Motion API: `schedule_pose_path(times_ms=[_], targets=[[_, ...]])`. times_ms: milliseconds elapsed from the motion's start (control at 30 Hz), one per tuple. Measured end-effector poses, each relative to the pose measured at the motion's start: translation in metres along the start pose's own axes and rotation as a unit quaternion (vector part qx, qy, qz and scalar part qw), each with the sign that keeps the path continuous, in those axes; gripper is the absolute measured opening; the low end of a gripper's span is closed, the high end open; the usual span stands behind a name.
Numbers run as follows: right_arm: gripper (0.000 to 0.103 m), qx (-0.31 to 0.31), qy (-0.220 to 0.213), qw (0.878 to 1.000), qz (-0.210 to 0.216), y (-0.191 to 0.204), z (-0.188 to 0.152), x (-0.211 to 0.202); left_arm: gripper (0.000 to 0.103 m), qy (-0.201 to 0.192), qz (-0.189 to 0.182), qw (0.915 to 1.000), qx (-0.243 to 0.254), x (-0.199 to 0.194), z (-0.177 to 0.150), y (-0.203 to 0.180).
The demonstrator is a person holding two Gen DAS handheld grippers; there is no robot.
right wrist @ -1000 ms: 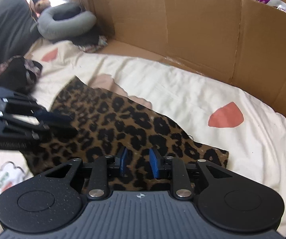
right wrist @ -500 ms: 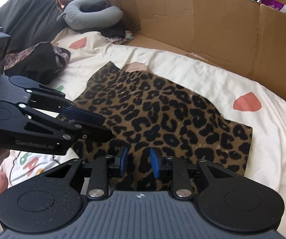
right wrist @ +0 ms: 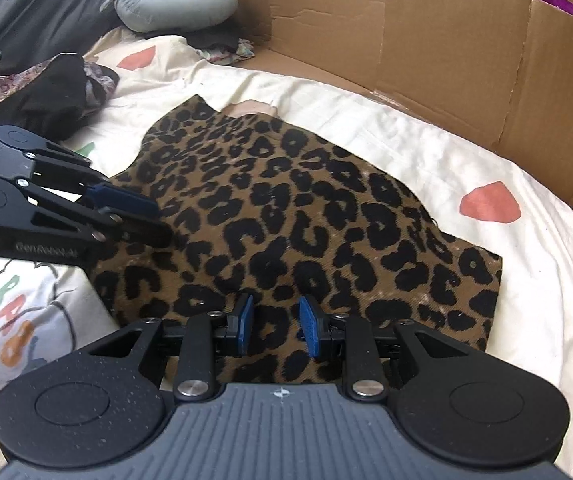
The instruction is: Fold clothes
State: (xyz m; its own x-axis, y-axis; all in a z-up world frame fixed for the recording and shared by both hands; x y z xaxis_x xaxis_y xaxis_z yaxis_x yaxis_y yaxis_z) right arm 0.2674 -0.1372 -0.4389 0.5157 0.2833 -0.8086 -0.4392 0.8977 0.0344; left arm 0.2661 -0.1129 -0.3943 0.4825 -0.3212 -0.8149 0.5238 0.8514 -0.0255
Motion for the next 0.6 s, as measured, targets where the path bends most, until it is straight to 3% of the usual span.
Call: schedule_pose_path(times_ms=[233, 400, 600], targets=[[0.031, 0.034, 0.002, 0.999, -0.04, -0.026, 0.002, -0.009, 0.023, -0.001, 0.023, 0.9995, -0.022, -0.012, 0.002, 0.027], [0.031, 0.057, -0.012, 0.998, -0.029, -0.03, -0.003, -0.027, 0.023, -0.02, 0.014, 0.9994, -0.023, -0.037, 0.01, 0.021], [0.031, 0.053, -0.029, 0.998, -0.004, -0.005, -0.006, -0.046, 0.024, -0.015, -0.014, 0.9995, -0.023, -0.052, -0.002, -0.004]])
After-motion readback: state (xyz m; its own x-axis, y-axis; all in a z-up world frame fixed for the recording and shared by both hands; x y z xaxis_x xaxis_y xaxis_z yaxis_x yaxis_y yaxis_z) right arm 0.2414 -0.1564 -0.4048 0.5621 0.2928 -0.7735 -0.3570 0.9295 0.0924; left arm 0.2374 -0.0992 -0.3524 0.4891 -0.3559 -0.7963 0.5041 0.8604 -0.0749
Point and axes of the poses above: each gripper's, at about its wrist camera, not at the fingertips, and x roughly the way its jaws point, y to its left, z to its top, the point moved 7 cm from there along x, roughly the way its jaws point, and after that the axes turned 3 degrees about y, right-handed, at the moved point
